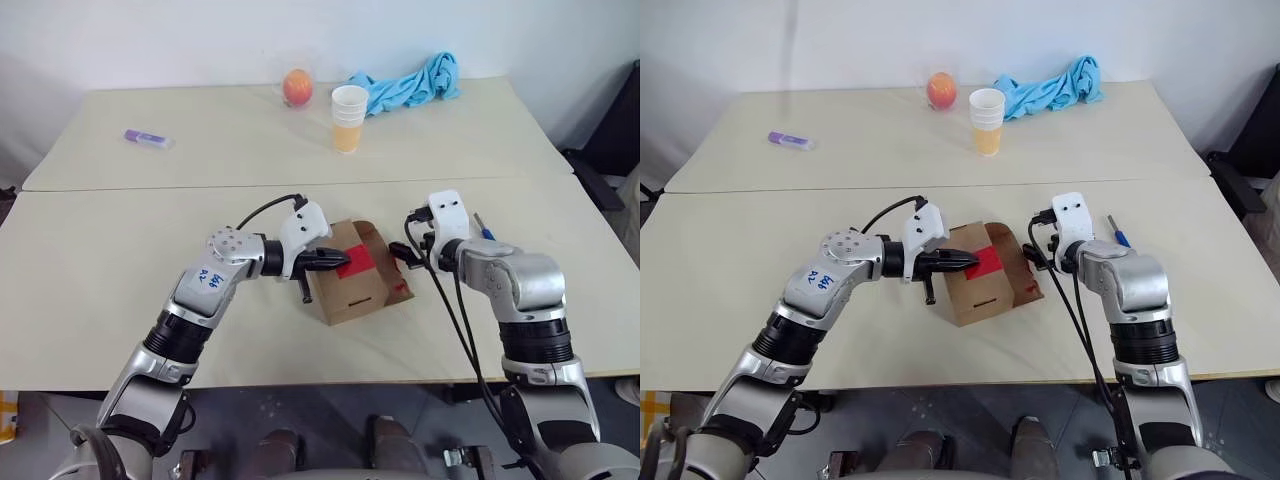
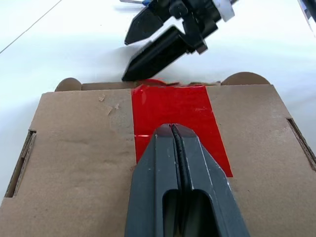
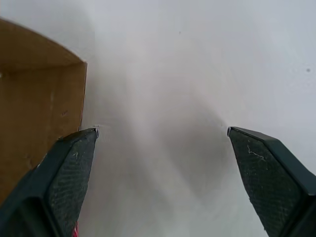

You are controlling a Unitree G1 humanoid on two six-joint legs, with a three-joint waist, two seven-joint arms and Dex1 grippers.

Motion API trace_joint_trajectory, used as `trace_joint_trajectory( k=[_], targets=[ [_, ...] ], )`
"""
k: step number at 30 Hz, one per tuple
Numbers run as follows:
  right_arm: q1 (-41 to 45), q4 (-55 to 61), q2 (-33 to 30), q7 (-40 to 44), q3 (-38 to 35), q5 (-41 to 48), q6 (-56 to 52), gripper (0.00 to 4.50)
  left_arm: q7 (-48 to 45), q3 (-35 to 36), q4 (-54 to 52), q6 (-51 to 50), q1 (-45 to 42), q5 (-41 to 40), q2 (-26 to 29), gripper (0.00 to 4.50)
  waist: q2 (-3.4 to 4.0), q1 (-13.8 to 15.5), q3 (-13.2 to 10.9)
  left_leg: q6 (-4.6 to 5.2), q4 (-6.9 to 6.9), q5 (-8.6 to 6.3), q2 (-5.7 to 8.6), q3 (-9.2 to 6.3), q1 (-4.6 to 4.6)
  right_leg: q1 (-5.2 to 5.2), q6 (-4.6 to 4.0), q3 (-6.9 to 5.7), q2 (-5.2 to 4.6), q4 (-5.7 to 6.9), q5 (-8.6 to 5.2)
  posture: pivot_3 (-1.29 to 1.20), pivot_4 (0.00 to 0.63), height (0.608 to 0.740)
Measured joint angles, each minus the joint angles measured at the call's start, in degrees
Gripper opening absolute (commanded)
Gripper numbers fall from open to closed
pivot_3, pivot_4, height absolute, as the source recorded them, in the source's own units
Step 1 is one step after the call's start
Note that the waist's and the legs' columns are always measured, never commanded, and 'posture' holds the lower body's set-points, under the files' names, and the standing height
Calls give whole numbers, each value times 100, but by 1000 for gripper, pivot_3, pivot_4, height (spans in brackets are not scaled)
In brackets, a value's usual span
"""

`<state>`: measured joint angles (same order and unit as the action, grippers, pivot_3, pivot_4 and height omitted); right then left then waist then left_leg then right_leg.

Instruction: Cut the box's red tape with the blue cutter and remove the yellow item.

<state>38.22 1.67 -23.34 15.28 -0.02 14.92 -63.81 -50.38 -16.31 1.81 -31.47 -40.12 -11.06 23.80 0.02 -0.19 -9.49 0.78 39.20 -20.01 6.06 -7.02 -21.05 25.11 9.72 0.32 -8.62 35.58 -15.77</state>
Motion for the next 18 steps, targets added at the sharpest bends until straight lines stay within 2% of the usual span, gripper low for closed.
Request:
trace_joint_trajectory(
  k=[6,9,13,18],
  targets=[
    [-155,125,-282,474,194,-50,372,4418,-57,80,24,12,-17,-12,2,0,0,1,1,0,0,0,0,0,0,0,0,0,1,-2,0,0,150,740],
    [-82,48,-736,1090,139,242,321,4418,-214,257,56,208,76,-124,33,0,3,-1,0,0,-1,0,-2,3,-5,5,0,0,0,-5,0,0,150,740],
    [396,-454,-1279,2012,-379,915,-281,4418,-487,628,149,452,307,-394,245,0,4,-29,-2,-1,-7,-1,-13,9,-7,10,0,1,6,-12,0,0,150,740],
    [674,-1433,-1244,2986,-488,1644,-1000,4418,-772,1074,368,462,435,-700,513,0,4,-40,-3,-2,-8,-1,-14,8,-15,15,0,-1,5,-12,0,0,150,740]
  ],
)
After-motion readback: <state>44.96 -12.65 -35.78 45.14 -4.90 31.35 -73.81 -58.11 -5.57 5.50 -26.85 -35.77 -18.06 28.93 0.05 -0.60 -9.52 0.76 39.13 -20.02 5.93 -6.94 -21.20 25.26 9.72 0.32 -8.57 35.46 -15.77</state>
